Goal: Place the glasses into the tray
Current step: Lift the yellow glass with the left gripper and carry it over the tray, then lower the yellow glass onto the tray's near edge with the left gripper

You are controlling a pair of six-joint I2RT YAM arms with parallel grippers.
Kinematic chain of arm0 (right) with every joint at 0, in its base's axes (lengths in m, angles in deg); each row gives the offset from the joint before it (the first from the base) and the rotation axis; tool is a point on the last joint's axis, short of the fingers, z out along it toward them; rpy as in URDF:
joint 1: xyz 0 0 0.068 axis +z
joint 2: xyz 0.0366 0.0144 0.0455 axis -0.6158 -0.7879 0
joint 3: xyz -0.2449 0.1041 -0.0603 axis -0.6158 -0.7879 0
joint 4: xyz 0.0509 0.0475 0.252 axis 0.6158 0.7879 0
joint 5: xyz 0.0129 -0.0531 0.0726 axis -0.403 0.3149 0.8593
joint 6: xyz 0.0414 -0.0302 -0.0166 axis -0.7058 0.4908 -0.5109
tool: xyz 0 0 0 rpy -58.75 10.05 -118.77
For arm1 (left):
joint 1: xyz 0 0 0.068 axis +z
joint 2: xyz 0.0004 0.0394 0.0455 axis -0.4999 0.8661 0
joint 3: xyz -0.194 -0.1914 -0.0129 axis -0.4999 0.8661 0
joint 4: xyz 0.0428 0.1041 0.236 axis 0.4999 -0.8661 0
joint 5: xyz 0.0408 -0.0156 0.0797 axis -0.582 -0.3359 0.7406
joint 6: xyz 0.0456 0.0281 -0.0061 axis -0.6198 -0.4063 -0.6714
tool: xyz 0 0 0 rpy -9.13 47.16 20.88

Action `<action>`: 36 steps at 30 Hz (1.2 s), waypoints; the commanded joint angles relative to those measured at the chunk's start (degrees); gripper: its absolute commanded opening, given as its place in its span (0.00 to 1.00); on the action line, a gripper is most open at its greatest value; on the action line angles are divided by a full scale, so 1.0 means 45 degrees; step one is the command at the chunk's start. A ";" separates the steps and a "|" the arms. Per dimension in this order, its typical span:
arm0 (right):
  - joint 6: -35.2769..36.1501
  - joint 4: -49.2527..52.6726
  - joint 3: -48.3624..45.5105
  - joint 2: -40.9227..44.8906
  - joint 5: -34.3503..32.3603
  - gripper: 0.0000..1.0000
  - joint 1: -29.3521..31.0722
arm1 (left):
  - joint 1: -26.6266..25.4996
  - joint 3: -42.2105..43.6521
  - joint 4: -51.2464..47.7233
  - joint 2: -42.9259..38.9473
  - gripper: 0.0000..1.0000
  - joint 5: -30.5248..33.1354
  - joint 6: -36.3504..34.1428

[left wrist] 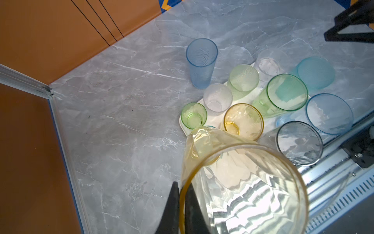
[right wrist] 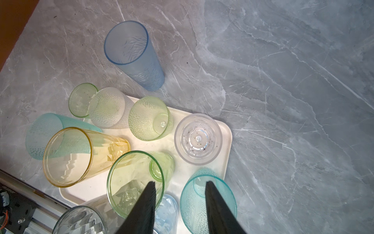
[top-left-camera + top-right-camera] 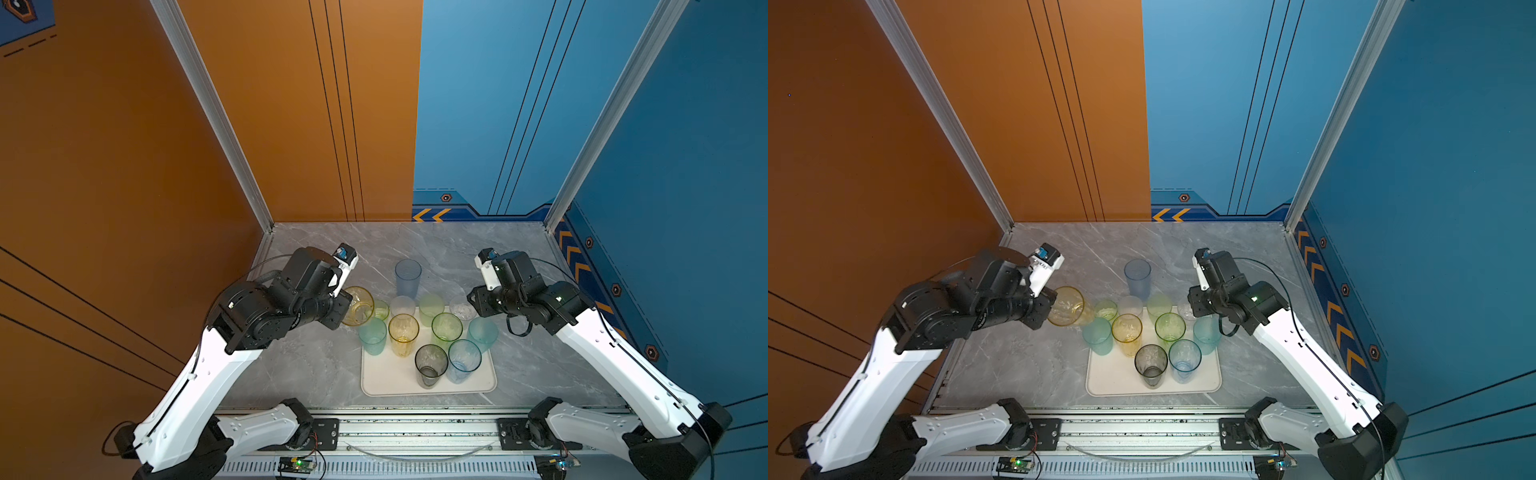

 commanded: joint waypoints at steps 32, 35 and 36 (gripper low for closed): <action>0.0063 -0.0298 0.0497 0.0059 0.0785 0.40 0.0566 | -0.2422 0.5812 0.2163 0.0340 0.04 -0.0885 0.3919; 0.0063 -0.0242 0.0604 -0.0065 0.0696 0.39 0.0686 | -0.2516 0.6177 0.2182 0.0409 0.04 -0.0668 0.4068; 0.0063 -0.0203 0.0645 -0.0097 0.0678 0.39 0.0722 | -0.2556 0.6267 0.2193 0.0409 0.04 -0.0529 0.4117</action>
